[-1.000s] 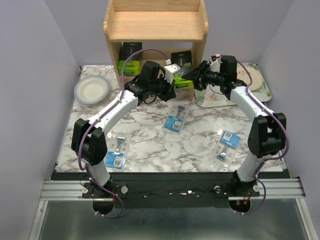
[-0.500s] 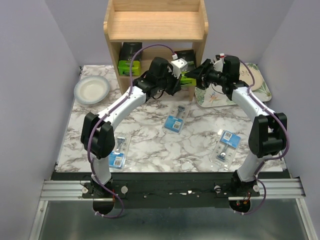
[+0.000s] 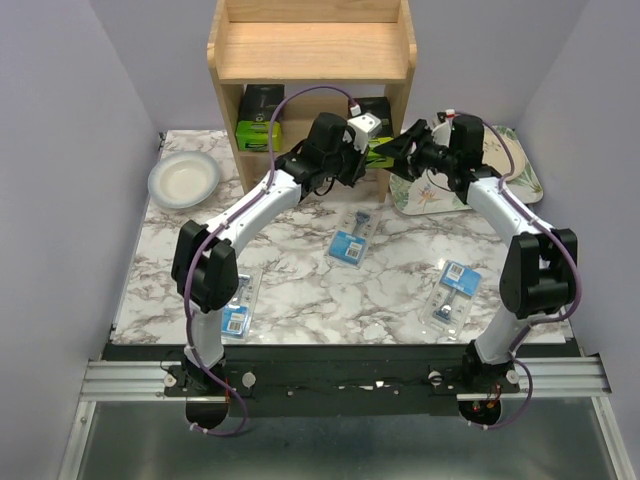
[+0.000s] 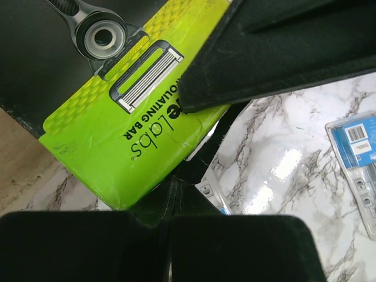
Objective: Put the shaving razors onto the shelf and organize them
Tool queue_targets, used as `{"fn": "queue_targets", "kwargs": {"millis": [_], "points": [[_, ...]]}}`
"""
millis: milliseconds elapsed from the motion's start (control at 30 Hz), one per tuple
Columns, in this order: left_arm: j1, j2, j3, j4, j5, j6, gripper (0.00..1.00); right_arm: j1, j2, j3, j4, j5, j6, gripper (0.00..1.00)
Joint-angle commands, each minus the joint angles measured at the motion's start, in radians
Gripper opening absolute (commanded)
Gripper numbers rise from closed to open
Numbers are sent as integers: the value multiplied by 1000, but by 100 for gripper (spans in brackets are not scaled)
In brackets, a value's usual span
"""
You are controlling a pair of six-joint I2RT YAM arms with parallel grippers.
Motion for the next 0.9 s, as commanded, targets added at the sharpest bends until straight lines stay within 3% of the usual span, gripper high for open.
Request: {"fn": "queue_targets", "kwargs": {"millis": [0,367,867], "points": [[0,36,70,89,-110,9,0,-7,-56,-37,21,-75,-6,72],[-14,64,128,107,-137,-3,0,-27,-145,-68,1,-99,-24,73],[-17,145,206,130,-135,-1,0,-133,-246,-275,-95,-30,-102,72]]}}
